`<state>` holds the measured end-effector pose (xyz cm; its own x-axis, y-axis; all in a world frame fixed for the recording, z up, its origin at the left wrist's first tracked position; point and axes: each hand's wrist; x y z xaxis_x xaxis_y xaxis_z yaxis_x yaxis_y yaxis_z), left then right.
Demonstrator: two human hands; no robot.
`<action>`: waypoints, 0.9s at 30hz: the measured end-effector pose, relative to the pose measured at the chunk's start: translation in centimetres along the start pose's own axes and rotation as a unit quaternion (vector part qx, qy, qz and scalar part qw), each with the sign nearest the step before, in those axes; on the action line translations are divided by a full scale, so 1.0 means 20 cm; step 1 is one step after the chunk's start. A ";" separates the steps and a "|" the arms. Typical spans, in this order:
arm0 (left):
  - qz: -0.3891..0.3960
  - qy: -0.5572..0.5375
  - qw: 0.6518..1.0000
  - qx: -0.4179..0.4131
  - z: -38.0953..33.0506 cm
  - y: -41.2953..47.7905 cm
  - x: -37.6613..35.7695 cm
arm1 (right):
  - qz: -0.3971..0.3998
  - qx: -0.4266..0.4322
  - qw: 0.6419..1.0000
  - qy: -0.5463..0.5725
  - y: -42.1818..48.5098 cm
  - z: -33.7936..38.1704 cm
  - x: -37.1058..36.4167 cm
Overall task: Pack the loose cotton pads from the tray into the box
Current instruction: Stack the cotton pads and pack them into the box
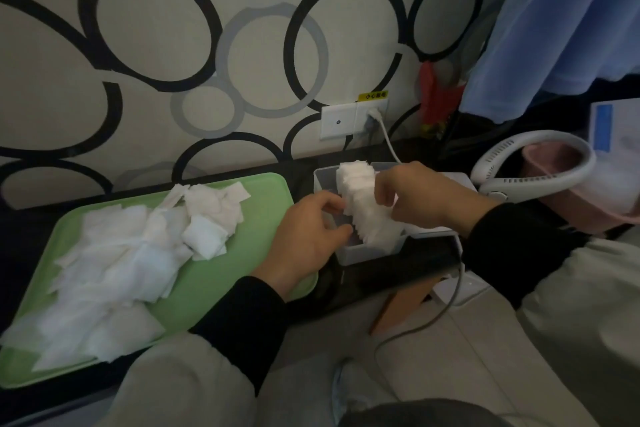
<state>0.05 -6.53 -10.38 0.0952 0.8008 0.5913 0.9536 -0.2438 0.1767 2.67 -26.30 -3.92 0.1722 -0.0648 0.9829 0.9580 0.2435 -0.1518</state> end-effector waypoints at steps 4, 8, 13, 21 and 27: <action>-0.014 0.003 1.000 0.015 0.02 -0.05 0.12 | -0.046 -0.008 0.998 0.040 -0.05 0.07 0.07; -0.051 0.024 0.998 0.041 0.07 -0.13 0.27 | -0.090 0.004 0.985 0.150 -0.07 0.29 0.10; -0.115 0.033 0.988 0.096 0.15 -0.24 0.51 | -0.061 0.027 0.960 0.271 0.03 0.68 -0.01; -0.194 -0.028 0.965 0.174 0.33 -0.37 0.83 | -0.037 -0.027 0.943 0.331 0.26 1.02 -0.36; -0.203 -0.054 0.961 0.179 0.40 -0.42 0.96 | -0.031 -0.031 0.953 0.301 0.36 1.12 -0.40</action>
<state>-3.89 15.32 -6.86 -0.2942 0.8472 0.4424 0.9539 0.2889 0.0812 3.12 -2.39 -10.47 0.1974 -0.6245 0.7557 0.9791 0.1639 -0.1202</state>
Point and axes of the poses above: each hand's wrist, its own y-axis towards the middle knuckle, its own x-axis out of the back of the hand, z = x × y, and after that the axes turned 2 degrees about -x, right-handed
